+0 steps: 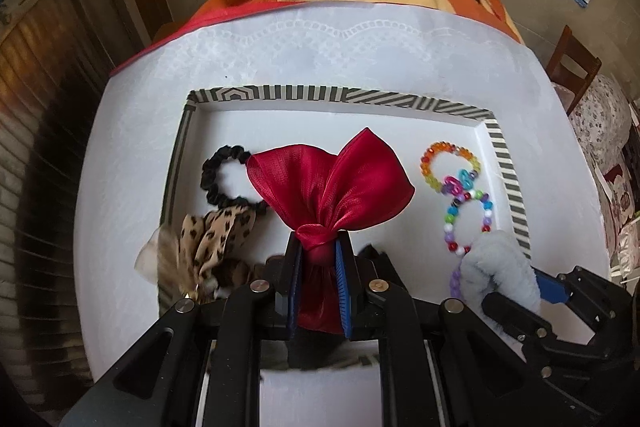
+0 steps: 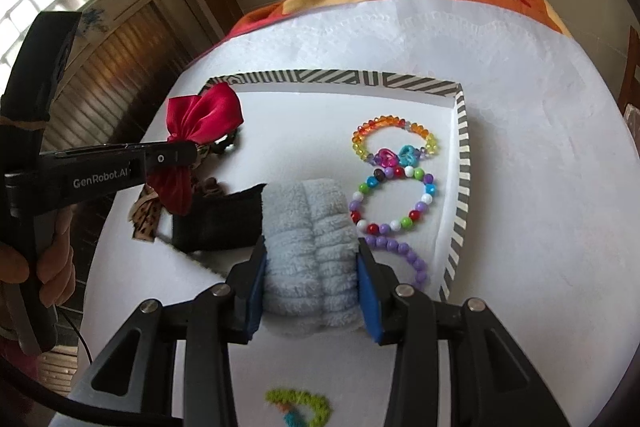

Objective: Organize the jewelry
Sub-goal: 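Carry the red bow and grey hair band into the striped tray and open both tools, then withdraw both open tools toward the green bead chain and braided hair tie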

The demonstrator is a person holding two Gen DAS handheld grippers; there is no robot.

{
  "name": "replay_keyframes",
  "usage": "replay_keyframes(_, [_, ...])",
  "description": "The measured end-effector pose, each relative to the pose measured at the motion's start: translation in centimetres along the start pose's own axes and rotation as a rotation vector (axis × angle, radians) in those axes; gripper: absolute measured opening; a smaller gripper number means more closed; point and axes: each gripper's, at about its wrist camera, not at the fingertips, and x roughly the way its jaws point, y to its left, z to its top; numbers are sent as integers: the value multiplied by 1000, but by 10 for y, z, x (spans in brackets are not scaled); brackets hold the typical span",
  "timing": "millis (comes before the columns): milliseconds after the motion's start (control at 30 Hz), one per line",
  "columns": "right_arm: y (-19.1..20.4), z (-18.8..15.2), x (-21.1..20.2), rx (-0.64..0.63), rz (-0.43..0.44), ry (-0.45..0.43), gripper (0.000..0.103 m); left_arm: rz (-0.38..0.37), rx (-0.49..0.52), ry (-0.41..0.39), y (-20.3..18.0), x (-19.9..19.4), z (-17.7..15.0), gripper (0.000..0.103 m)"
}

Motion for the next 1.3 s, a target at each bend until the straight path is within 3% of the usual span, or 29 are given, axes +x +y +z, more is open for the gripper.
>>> replay_keyframes(500, [0, 11, 60, 26, -4, 66, 42, 10, -83, 69, 10, 60, 18, 6])
replay_keyframes(600, [1, 9, 61, 23, 14, 76, 46, -8, -101, 64, 14, 60, 17, 20])
replay_keyframes(667, [0, 8, 55, 27, 23, 64, 53, -22, -112, 58, 15, 58, 15, 30])
replay_keyframes(767, [-1, 6, 40, 36, 52, 36, 60, -39, -133, 52, 18, 49, 13, 35])
replay_keyframes(1300, [0, -41, -64, -6, -15, -75, 64, 31, -37, -43, -23, -39, -60, 36])
